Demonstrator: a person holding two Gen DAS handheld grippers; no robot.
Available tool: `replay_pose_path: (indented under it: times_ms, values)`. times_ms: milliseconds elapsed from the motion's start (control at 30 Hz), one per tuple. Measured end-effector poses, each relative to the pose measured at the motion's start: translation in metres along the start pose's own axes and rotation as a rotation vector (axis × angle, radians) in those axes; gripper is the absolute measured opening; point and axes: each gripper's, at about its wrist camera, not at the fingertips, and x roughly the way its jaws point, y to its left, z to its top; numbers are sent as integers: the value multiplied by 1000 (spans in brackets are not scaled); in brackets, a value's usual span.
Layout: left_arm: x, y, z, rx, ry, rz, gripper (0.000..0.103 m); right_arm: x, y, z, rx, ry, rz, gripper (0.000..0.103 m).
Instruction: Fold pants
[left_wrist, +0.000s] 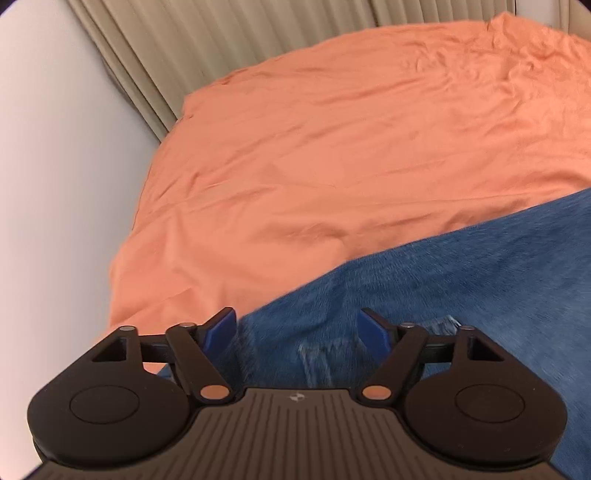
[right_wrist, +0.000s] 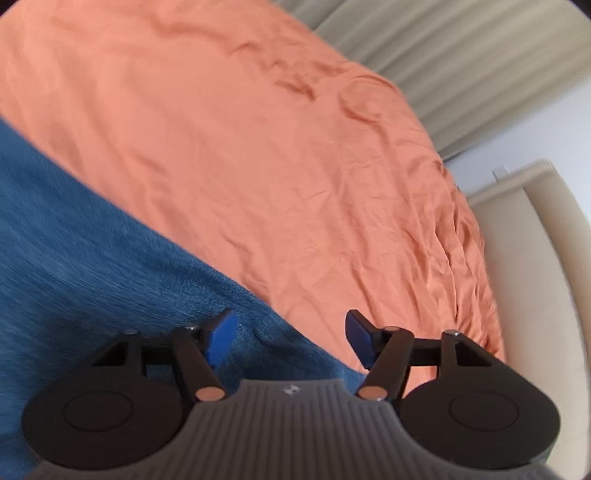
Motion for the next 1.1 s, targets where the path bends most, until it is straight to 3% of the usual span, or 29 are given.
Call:
replay_pose_path:
  times_ms: [133, 267, 400, 533, 700, 733, 767, 833, 900, 1033, 1100]
  values:
    - [-34, 24, -27, -131, 9, 19, 85, -38, -19, -21, 142, -11, 86, 65]
    - [-51, 74, -69, -428, 38, -22, 85, -70, -32, -56, 284, -12, 157, 65]
    - [-57, 104, -122, -705, 46, -81, 85, -98, -23, -89, 290, -13, 153, 65]
    - [-33, 118, -176, -977, 10, -202, 86, -116, -17, -107, 315, -15, 173, 65]
    - [14, 125, -231, -1394, -139, -344, 86, -131, -3, -120, 308, 17, 180, 65]
    - [21, 126, -234, -1428, -156, -359, 77, -135, 1, -122, 286, 25, 174, 65]
    - [25, 127, -233, -1437, -173, -373, 70, -140, 4, -124, 263, 30, 172, 65]
    - [25, 127, -222, -1395, -152, -338, 44, -148, 7, -127, 229, 39, 168, 68]
    - [17, 128, -202, -1275, -162, -286, 22, -156, 4, -129, 223, 35, 168, 74]
    - [-29, 127, -154, -989, -233, -182, 17, -156, -6, -128, 208, 61, 128, 74]
    - [-41, 128, -143, -897, -235, -152, 17, -154, -9, -126, 201, 74, 108, 74]
